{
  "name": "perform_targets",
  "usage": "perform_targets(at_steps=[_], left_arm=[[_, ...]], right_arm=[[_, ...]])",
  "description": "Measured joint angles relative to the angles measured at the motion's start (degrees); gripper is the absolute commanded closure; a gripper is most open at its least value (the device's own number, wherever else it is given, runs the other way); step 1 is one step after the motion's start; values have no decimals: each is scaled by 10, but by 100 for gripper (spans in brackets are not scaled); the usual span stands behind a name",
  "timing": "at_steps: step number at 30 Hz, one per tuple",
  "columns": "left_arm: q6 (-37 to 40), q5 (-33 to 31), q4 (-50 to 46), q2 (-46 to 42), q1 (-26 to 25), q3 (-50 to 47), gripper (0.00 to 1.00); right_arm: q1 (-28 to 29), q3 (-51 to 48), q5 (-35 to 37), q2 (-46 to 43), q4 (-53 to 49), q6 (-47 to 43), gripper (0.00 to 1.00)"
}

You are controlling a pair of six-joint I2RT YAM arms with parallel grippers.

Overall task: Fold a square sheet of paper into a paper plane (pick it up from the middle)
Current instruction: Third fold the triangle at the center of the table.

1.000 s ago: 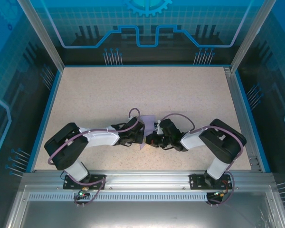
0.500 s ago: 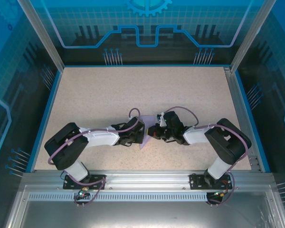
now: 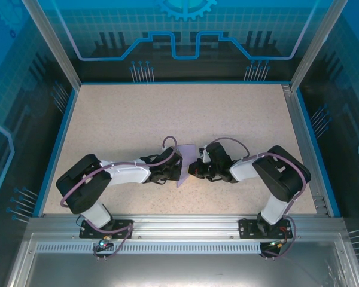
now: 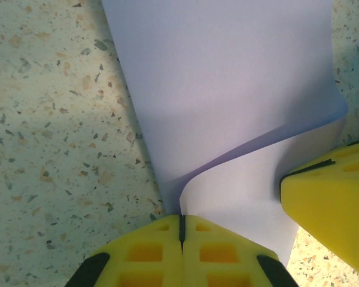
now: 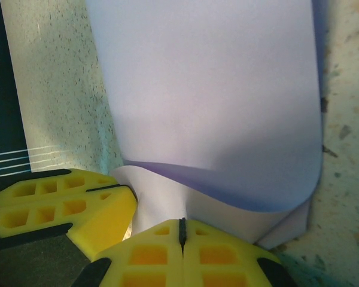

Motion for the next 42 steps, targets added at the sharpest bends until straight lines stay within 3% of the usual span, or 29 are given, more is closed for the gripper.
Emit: perform_targets(at_steps=[9,21,35,42], left_arm=[[0,0,-1,0,0,1,100],[9,0,-3,0,0,2,100],[10,0,-4,1,0,3,100],[10,0,-8,2,0,6,100]], right_arm=[[-34,21,-11,-46,-58,-26,100],[-58,35,-35,20,-45,-24,100],[-71,47,-33,-37,-109,-38,100],[-71,70,-40,-19,-110,-40,100]])
